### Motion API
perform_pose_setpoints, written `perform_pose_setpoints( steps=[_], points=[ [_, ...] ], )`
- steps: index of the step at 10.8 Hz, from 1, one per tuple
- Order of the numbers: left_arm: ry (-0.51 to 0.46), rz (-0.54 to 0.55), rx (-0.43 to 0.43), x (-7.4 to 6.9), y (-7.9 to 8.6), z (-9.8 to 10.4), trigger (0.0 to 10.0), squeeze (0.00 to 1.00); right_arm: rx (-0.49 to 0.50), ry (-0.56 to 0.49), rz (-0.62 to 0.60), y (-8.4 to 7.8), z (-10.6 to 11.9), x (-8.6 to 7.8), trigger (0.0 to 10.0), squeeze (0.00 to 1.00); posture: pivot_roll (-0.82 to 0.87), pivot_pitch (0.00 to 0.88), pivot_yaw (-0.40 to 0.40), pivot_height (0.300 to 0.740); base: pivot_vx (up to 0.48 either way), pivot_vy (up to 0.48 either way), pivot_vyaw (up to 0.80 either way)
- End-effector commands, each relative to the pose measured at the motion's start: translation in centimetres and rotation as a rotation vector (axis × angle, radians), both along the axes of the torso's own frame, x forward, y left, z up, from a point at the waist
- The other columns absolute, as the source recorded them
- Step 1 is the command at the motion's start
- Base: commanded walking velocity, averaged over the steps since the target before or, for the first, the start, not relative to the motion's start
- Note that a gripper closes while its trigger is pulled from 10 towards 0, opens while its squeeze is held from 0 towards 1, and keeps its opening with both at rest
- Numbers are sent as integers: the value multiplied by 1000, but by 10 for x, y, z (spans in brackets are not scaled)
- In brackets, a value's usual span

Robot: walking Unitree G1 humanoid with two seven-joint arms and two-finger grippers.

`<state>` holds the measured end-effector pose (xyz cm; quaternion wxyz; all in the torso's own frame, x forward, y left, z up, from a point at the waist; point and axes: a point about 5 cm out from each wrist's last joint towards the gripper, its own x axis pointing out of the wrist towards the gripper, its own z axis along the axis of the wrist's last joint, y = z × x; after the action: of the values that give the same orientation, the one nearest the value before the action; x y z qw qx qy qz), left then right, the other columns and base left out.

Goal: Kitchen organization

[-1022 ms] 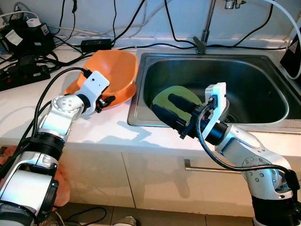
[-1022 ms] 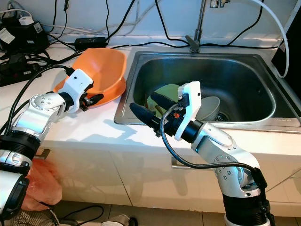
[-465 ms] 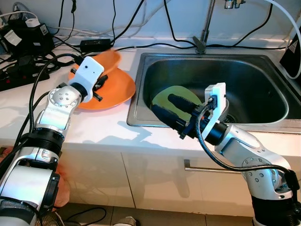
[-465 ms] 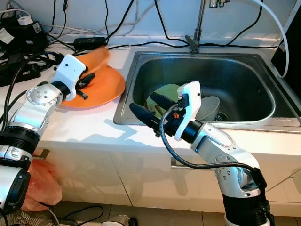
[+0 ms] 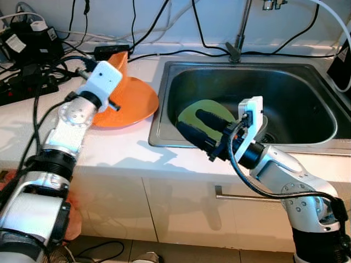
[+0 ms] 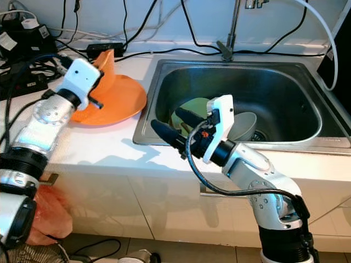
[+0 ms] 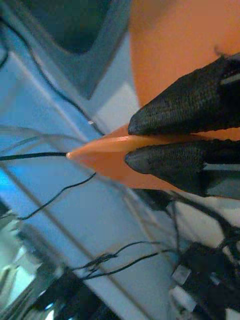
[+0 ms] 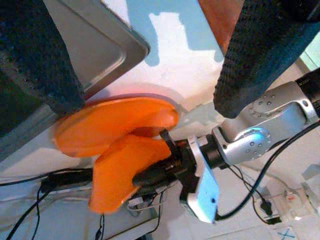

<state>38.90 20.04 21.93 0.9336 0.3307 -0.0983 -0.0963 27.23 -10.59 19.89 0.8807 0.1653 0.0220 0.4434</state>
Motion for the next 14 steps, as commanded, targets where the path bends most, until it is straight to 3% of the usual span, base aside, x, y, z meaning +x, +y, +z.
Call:
perform_pose_setpoints(
  steps=[1,3,4,5,8,12,14],
  points=[
    [-126,-23,22,-2,-8,19,0,0,2,-1,-18,-1,1,2,10000,0,117,11,75,740,0,0,0],
    [-240,-95,75,-11,-27,21,0,0,19,6,-53,-5,2,7,10000,0,120,10,74,740,0,0,0],
    [-295,-154,160,-17,-40,20,0,0,28,9,-74,-8,3,11,10000,0,121,7,73,740,0,0,0],
    [-309,-178,193,-19,-44,19,0,0,32,10,-84,-9,3,12,10000,0,123,6,72,740,0,0,0],
    [-400,-397,493,-41,-75,-10,0,0,160,46,-237,-26,14,32,10000,0,129,0,70,740,0,0,0],
    [-555,-490,608,-58,-79,-17,0,0,289,162,-320,-43,21,51,10000,0,133,0,60,740,0,0,0],
    [-614,-533,639,-65,-79,-23,0,0,331,223,-264,-45,27,60,10000,0,138,0,52,740,0,0,0]
  ],
)
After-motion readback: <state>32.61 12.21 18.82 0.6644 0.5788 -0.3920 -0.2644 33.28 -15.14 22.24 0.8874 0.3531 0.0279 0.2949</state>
